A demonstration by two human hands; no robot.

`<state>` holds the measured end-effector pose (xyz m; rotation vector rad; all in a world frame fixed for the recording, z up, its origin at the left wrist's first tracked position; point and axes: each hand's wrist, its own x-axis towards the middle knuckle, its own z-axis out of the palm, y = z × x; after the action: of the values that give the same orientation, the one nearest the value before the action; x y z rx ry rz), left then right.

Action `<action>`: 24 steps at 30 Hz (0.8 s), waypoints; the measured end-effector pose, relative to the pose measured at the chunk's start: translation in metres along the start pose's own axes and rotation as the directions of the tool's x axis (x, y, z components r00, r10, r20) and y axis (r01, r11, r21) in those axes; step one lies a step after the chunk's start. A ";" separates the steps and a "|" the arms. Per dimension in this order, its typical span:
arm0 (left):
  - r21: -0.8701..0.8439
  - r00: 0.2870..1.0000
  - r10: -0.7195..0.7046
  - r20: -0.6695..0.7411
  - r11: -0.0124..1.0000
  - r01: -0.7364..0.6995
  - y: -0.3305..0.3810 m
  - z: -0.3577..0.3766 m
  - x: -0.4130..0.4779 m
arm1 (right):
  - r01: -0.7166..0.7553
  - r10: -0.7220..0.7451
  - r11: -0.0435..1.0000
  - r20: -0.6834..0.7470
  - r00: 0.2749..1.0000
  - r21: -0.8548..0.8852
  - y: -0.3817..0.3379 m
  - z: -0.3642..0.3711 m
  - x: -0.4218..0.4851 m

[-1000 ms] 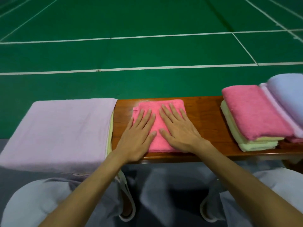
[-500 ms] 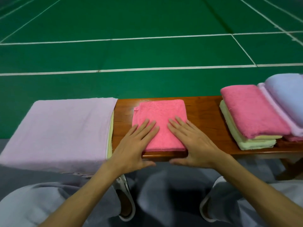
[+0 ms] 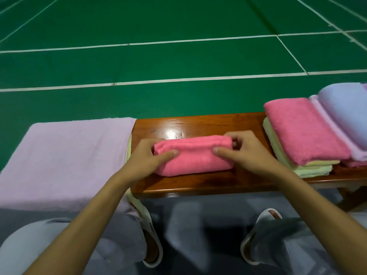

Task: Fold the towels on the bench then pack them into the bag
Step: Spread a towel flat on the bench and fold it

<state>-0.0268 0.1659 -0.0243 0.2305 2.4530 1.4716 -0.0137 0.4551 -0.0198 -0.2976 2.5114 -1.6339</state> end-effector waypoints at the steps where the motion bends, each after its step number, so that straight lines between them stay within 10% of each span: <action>1: -0.053 0.995 -0.087 -0.047 0.995 0.084 -0.001 0.003 0.006 | -0.056 0.058 0.998 -0.063 0.996 0.025 0.004 0.002 0.008; 5: -0.082 0.944 -0.190 -0.270 0.981 0.174 -0.009 0.023 0.023 | -0.289 0.226 0.938 -0.297 0.928 -0.192 0.018 0.016 0.024; 9: 0.245 0.864 0.018 -0.503 0.962 0.123 -0.012 0.032 0.021 | -0.424 0.249 0.810 -0.417 0.874 -0.405 0.017 0.022 0.026; 14: 0.595 0.908 -0.236 -0.347 0.692 0.408 -0.004 0.014 0.016 | -0.464 0.305 0.724 -0.366 0.879 -0.511 0.008 0.021 0.018; 20: 0.403 0.895 -0.334 -0.296 0.806 0.435 0.004 0.025 0.025 | -0.490 0.372 0.759 -0.333 0.867 -0.429 0.003 0.023 0.013; 24: 0.039 0.880 -0.426 -0.210 0.896 0.443 0.020 0.042 0.025 | -0.441 0.436 0.896 -0.312 0.844 0.057 0.000 0.012 0.001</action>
<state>-0.0373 0.2171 -0.0290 -0.4490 2.4970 1.2387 -0.0124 0.4444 -0.0247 0.5528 2.5454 -1.5631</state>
